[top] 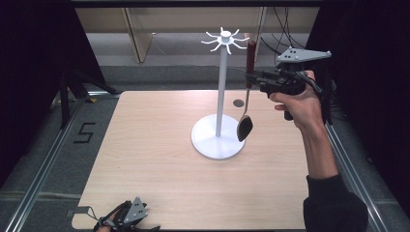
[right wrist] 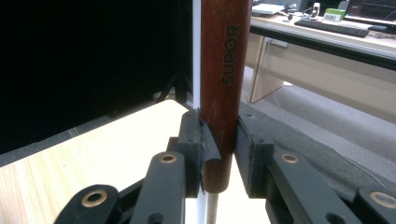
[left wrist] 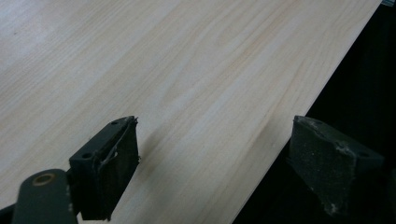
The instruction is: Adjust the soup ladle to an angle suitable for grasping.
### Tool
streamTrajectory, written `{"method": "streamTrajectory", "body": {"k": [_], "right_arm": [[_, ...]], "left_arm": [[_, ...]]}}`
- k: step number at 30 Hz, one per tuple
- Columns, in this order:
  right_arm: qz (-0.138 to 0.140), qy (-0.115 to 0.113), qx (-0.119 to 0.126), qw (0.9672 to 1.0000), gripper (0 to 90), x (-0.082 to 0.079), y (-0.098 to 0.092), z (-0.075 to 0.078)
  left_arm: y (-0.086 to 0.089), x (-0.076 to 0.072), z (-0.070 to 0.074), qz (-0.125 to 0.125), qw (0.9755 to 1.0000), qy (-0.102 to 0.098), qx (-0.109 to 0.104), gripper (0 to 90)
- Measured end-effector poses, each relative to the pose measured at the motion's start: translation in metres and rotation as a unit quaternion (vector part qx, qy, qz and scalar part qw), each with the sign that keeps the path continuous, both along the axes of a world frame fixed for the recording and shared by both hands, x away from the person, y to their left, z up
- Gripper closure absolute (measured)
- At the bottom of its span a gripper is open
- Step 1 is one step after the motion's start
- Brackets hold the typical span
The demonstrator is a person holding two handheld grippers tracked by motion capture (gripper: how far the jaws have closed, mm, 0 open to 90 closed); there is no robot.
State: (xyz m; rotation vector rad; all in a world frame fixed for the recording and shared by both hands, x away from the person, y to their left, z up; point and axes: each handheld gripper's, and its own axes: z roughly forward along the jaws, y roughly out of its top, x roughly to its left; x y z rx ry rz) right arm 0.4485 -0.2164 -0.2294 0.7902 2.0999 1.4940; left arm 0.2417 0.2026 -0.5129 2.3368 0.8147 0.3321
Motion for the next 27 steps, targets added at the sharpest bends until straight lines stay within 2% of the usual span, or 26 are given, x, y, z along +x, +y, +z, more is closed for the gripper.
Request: {"method": "streamTrajectory", "body": {"k": [5, 7, 8, 12, 15, 18, 23, 25, 27], "right_arm": [[-0.004, 0.008, -0.002, 1.0, 74.1, 0.002, 0.003, 0.001], [-0.007, 0.002, -0.01, 0.9999, 74.1, 0.005, 0.004, 0.001], [-0.006, 0.009, -0.004, 0.9999, 74.1, 0.005, 0.005, 0.001], [-0.005, 0.011, -0.003, 0.9999, 74.1, 0.007, 0.005, 0.001], [-0.001, 0.005, -0.008, 1.0, 74.1, 0.009, 0.007, 0.001], [-0.006, 0.016, -0.009, 0.9998, 74.0, 0.011, 0.012, 0.002], [-0.009, 0.014, -0.011, 0.9998, 74.0, 0.014, 0.018, 0.0], [-0.001, 0.018, -0.01, 0.9998, 74.0, 0.016, 0.018, -0.001], [-0.008, 0.026, -0.01, 0.9996, 74.0, 0.016, 0.02, -0.001]], "left_arm": [[0.0, 0.0, 0.0, -0.001, 1.0, 0.001, 0.0, 15.3], [0.0, 0.0, 0.0, 0.0, 1.0, 0.001, 0.001, 15.3], [0.0, 0.0, 0.0, -0.001, 1.0, 0.001, 0.0, 15.3], [0.0, 0.0, -0.001, -0.001, 1.0, -0.001, -0.003, 15.3], [0.0, 0.0, 0.0, -0.001, 1.0, 0.001, 0.0, 15.3], [0.0, -0.001, 0.0, -0.002, 1.0, 0.001, -0.002, 15.3], [0.0, -0.001, 0.0, -0.002, 1.0, 0.001, -0.002, 15.3], [0.0, -0.001, 0.0, -0.002, 1.0, 0.001, -0.001, 15.3], [0.0, -0.001, 0.0, -0.002, 1.0, 0.001, -0.002, 15.3]]}}
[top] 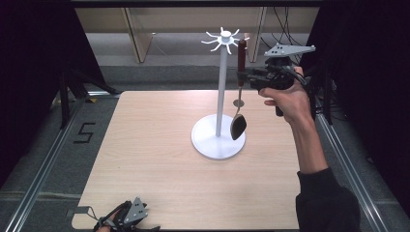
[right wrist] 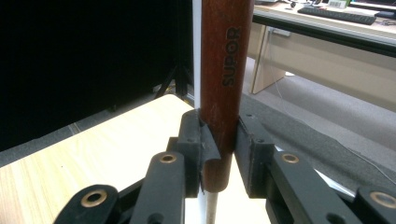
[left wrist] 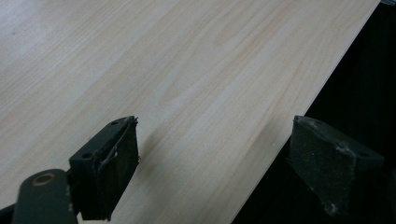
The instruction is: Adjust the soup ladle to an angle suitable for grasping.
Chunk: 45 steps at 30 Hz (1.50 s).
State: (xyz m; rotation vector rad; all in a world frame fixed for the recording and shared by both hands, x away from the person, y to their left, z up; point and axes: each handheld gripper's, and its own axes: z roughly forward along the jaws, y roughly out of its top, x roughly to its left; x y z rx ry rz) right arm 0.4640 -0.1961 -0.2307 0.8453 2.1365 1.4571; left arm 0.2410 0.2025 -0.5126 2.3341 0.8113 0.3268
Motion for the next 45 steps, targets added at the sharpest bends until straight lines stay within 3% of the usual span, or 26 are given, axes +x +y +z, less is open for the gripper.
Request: {"method": "streamTrajectory", "body": {"k": [2, 8, 10, 11, 14, 15, 16, 19, 22, 25, 26, 28, 31, 32, 45], "right_arm": [[0.004, -0.008, -0.003, 1.0, 74.0, 0.002, 0.001, 0.0], [0.001, 0.0, 0.006, 1.0, 73.4, 0.002, 0.003, -0.001], [0.007, -0.002, 0.02, 0.9998, 69.0, 0.004, 0.002, -0.002], [0.006, 0.012, 0.034, 0.9993, 67.6, 0.002, 0.002, -0.002], [0.001, -0.003, 0.042, 0.9991, 61.1, -0.001, -0.004, -0.001], [0.001, -0.003, 0.042, 0.9991, 61.1, -0.001, -0.004, -0.001], [-0.003, 0.013, 0.05, 0.9987, 54.3, -0.006, -0.008, -0.003], [-0.014, -0.001, 0.051, 0.9986, 50.6, -0.011, -0.017, -0.009], [-0.019, 0.0, 0.045, 0.9988, 46.6, -0.018, -0.025, -0.017], [-0.013, -0.017, 0.037, 0.9991, 45.0, -0.027, -0.033, -0.025], [-0.016, -0.006, 0.039, 0.9991, 44.4, -0.032, -0.034, -0.027], [-0.018, -0.019, 0.03, 0.9992, 43.5, -0.036, -0.038, -0.032], [-0.016, -0.011, 0.035, 0.9992, 43.3, -0.042, -0.042, -0.04], [-0.015, -0.019, 0.029, 0.9993, 43.3, -0.044, -0.043, -0.042], [0.003, -0.032, 0.024, 0.9992, 42.6, -0.065, -0.042, -0.068]], "left_arm": [[0.0, 0.0, 0.0, -0.002, 1.0, 0.001, 0.001, 15.3], [0.0, 0.001, -0.001, -0.002, 1.0, 0.0, 0.002, 15.3], [0.0, 0.0, 0.0, -0.002, 1.0, 0.002, 0.0, 15.3], [0.0, 0.0, 0.0, -0.004, 1.0, 0.002, 0.001, 15.3], [0.0, 0.0, -0.001, -0.001, 1.0, 0.0, 0.002, 15.3], [0.0, 0.0, -0.001, -0.001, 1.0, 0.0, 0.002, 15.3], [0.0, 0.0, -0.001, -0.002, 1.0, 0.002, 0.001, 15.3], [-0.001, 0.0, -0.001, -0.001, 1.0, 0.001, 0.002, 15.3], [-0.001, 0.0, 0.0, -0.002, 1.0, 0.001, 0.002, 15.3], [-0.001, 0.0, 0.0, 0.003, 1.0, 0.0, 0.003, 15.3], [-0.001, 0.0, -0.001, 0.001, 1.0, 0.001, 0.004, 15.3], [0.0, 0.0, -0.001, 0.0, 1.0, 0.001, 0.004, 15.3], [-0.001, 0.0, -0.001, 0.004, 1.0, 0.001, 0.001, 15.3], [-0.001, 0.0, -0.001, 0.001, 1.0, 0.002, 0.003, 15.3], [0.0, 0.0, 0.0, 0.0, 1.0, 0.002, 0.006, 15.3]]}}
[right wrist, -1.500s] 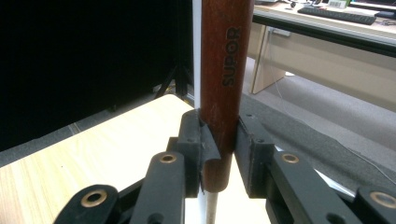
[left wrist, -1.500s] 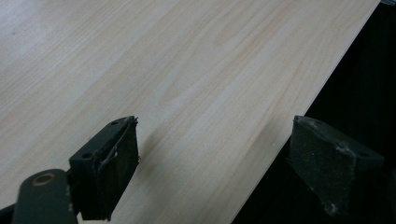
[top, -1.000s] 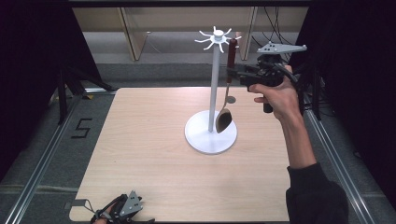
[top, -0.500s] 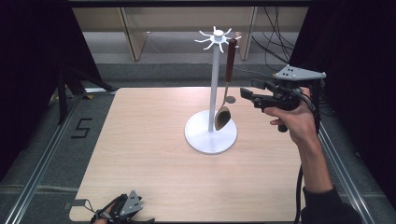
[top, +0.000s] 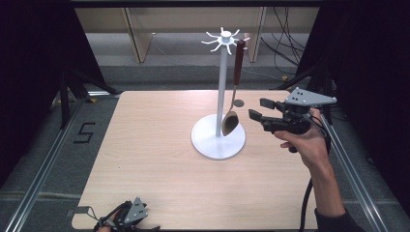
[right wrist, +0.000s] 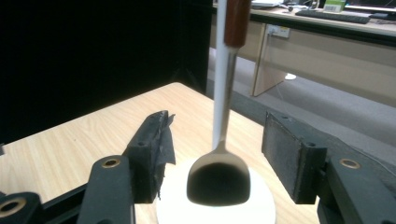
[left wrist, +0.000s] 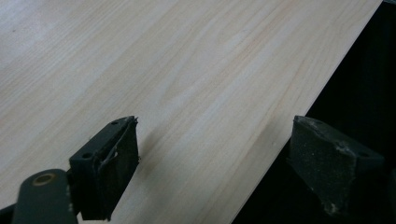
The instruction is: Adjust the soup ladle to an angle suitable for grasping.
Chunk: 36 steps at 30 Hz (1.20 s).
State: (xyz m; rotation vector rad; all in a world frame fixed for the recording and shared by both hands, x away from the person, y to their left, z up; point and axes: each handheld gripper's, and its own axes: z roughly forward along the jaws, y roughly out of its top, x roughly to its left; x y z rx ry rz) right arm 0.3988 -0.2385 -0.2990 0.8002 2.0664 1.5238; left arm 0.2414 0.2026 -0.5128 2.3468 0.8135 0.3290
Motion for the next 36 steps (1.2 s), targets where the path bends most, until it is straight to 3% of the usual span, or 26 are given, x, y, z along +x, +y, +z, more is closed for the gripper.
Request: {"method": "streamTrajectory", "body": {"k": [6, 12, 19, 20, 24, 25, 26, 29, 32, 36], "right_arm": [[0.001, 0.003, -0.003, 1.0, 42.4, -0.005, 0.002, -0.009], [0.006, 0.036, -0.015, 0.9992, 42.0, -0.006, 0.005, -0.027], [0.002, 0.04, -0.029, 0.9988, 41.7, -0.004, 0.008, -0.037], [0.004, 0.052, -0.032, 0.9981, 41.3, -0.005, 0.009, -0.039], [0.009, 0.039, -0.043, 0.9982, 41.2, -0.004, 0.01, -0.049], [0.004, 0.056, -0.044, 0.9974, 41.1, -0.005, 0.011, -0.051], [0.004, 0.048, -0.05, 0.9976, 41.0, -0.003, 0.01, -0.054], [0.004, 0.072, -0.055, 0.9959, 40.4, -0.005, 0.006, -0.06], [0.005, 0.074, -0.066, 0.9951, 40.2, -0.006, 0.003, -0.07], [0.003, 0.092, -0.066, 0.9935, 40.1, -0.007, 0.001, -0.081]], "left_arm": [[0.0, 0.0, 0.0, 0.0, 1.0, 0.0, 0.0, 15.3], [0.0, 0.0, 0.0, -0.001, 1.0, -0.001, 0.0, 15.3], [0.0, 0.001, 0.0, -0.001, 1.0, -0.001, -0.001, 15.3], [0.0, 0.001, 0.0, -0.001, 1.0, -0.002, -0.001, 15.3], [0.0, 0.0, 0.001, 0.0, 1.0, -0.002, -0.003, 15.3], [0.0, 0.0, 0.001, 0.0, 1.0, -0.001, -0.004, 15.3], [0.0, 0.0, 0.001, 0.0, 1.0, -0.001, -0.004, 15.3], [-0.002, 0.001, 0.001, 0.002, 1.0, -0.003, -0.007, 15.3], [-0.002, 0.001, 0.002, 0.002, 1.0, -0.001, -0.008, 15.3], [-0.002, 0.002, 0.002, 0.0, 1.0, -0.002, -0.007, 15.3]]}}
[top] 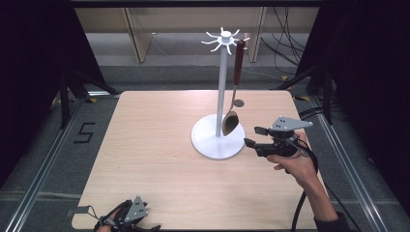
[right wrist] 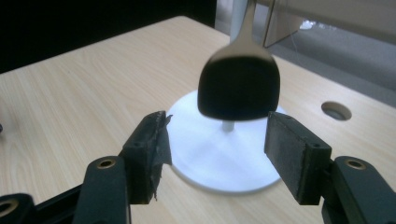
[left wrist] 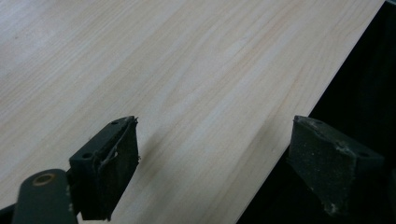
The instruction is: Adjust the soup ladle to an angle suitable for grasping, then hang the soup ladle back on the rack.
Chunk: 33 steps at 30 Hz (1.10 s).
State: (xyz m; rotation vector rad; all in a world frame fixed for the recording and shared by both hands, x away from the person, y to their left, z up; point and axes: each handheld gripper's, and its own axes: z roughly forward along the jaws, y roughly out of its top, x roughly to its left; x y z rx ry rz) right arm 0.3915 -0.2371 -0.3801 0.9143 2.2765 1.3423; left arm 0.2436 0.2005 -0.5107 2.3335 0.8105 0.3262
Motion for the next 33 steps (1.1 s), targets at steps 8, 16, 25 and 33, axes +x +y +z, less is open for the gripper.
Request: {"method": "streamTrajectory", "body": {"k": [8, 16, 25, 33], "right_arm": [[0.009, 0.015, -0.02, 0.9996, 39.6, 0.0, 0.001, -0.016], [0.014, 0.015, -0.028, 0.9994, 39.1, -0.004, 0.005, -0.022], [0.023, 0.027, -0.033, 0.9988, 37.7, -0.013, 0.008, -0.031], [0.043, 0.032, -0.028, 0.9982, 36.6, -0.019, 0.009, -0.037]], "left_arm": [[0.0, 0.0, 0.0, -0.003, 1.0, -0.001, -0.001, 15.3], [0.0, 0.001, -0.001, 0.0, 1.0, -0.003, 0.002, 15.3], [0.001, -0.001, -0.001, -0.006, 1.0, -0.003, 0.005, 15.3], [0.002, -0.002, -0.001, -0.003, 1.0, -0.002, 0.005, 15.3]]}}
